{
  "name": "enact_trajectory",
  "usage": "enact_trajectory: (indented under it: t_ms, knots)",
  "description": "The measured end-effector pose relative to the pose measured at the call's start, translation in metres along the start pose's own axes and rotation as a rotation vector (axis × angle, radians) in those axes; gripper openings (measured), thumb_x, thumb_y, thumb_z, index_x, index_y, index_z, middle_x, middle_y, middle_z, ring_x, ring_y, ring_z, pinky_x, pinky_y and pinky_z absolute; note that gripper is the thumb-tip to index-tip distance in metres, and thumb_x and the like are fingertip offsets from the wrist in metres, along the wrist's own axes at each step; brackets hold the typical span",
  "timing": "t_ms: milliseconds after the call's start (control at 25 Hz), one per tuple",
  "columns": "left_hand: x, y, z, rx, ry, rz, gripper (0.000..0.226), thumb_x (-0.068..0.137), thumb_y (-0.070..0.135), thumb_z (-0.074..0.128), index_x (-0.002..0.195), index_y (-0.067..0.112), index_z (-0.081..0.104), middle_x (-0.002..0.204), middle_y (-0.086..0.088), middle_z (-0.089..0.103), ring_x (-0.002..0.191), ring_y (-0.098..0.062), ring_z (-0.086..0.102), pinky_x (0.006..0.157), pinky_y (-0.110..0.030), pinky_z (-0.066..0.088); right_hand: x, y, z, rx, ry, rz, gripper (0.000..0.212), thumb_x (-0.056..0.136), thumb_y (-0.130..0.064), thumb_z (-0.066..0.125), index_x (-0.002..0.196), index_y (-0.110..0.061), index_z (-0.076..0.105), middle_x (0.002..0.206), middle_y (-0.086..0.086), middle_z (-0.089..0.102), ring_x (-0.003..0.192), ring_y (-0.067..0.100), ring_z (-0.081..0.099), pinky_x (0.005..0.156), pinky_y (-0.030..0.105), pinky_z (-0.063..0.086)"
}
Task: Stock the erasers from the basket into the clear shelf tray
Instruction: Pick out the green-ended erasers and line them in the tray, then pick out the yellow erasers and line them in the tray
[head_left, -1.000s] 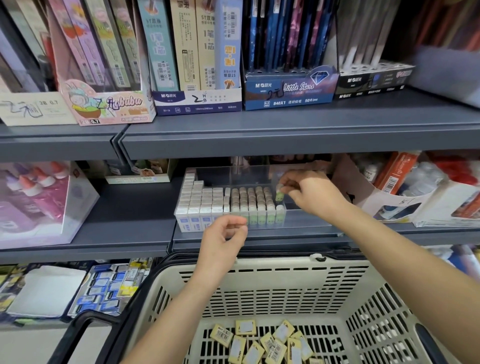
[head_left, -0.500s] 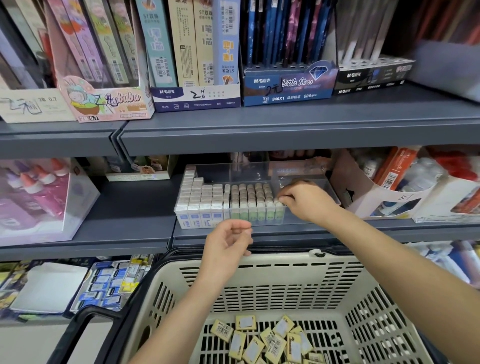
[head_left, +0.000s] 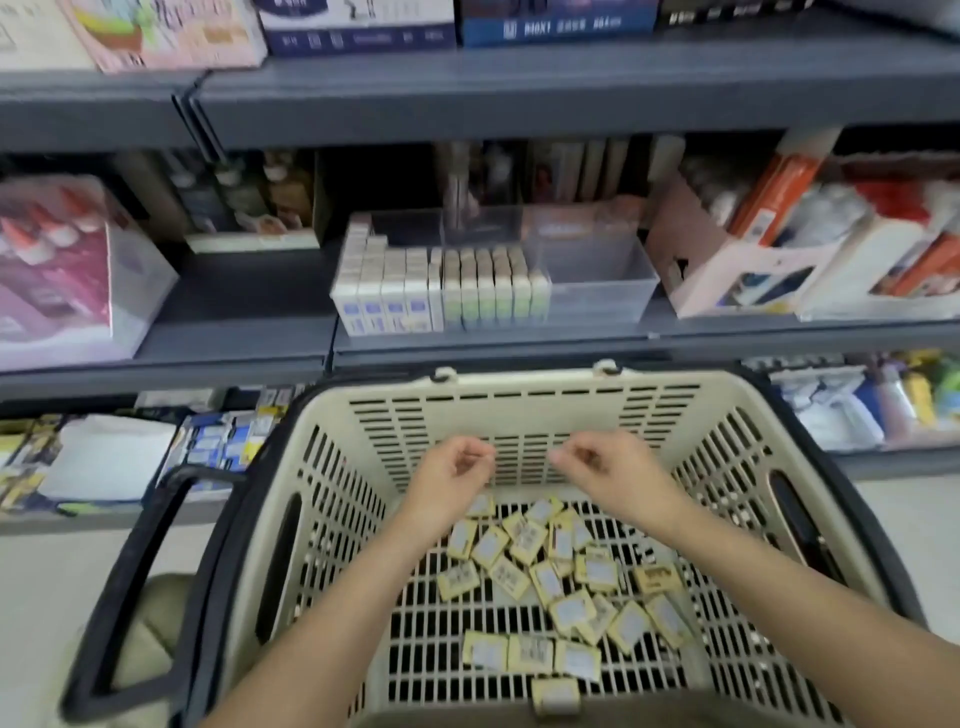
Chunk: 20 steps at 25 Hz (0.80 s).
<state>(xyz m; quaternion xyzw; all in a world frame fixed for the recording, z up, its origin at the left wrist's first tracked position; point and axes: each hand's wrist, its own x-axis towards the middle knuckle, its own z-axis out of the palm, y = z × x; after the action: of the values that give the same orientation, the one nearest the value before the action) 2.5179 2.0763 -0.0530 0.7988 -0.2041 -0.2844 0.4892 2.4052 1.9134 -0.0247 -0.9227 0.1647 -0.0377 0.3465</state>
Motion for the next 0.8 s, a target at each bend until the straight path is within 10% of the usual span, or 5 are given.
enact_trajectory:
  t_ms: [160,320,520,800]
  knots:
    - [0.006,-0.050,-0.004,0.175,0.033,-0.120,0.005,0.092,0.016,0.056,0.092,0.018,0.061,0.097,0.003,0.063,0.096,-0.015,0.060,0.081,-0.025,0.049,-0.017,0.025,0.057,-0.284,-0.459,0.082,0.033,0.091,-0.040,0.053,0.117,-0.021,0.059,0.111,0.002,0.059,0.094,0.015,0.058,0.077,0.029,0.048]
    - [-0.002,-0.078,0.004,0.441,-0.132,-0.199,0.016,0.090,0.022,0.056,0.106,0.021,0.059,0.107,0.004,0.060,0.091,-0.011,0.056,0.078,-0.024,0.047,-0.015,0.041,0.087,-0.480,-0.564,0.062,0.055,0.090,-0.029,0.056,0.140,-0.026,0.033,0.125,0.007,0.039,0.102,0.025,0.053,0.075,0.033,0.049]
    - [-0.018,-0.089,0.022,0.886,-0.418,-0.157,0.043,0.078,0.027,0.070,0.115,0.017,0.050,0.112,-0.004,0.053,0.099,-0.021,0.054,0.081,-0.032,0.047,-0.013,0.048,0.096,-0.571,-0.514,0.068,0.054,0.086,0.000,0.045,0.132,-0.027,0.037,0.113,0.009,0.041,0.069,0.019,0.045,0.050,0.027,0.040]
    - [-0.014,-0.092,0.024,0.896,-0.386,-0.224,0.030,0.081,0.019,0.068,0.105,0.012,0.051,0.102,-0.006,0.058,0.088,-0.021,0.055,0.075,-0.031,0.047,-0.014,0.055,0.086,-0.457,-0.499,0.055,0.025,0.084,-0.019,0.058,0.099,-0.026,0.040,0.099,-0.003,0.053,0.079,0.016,0.050,0.058,0.028,0.039]
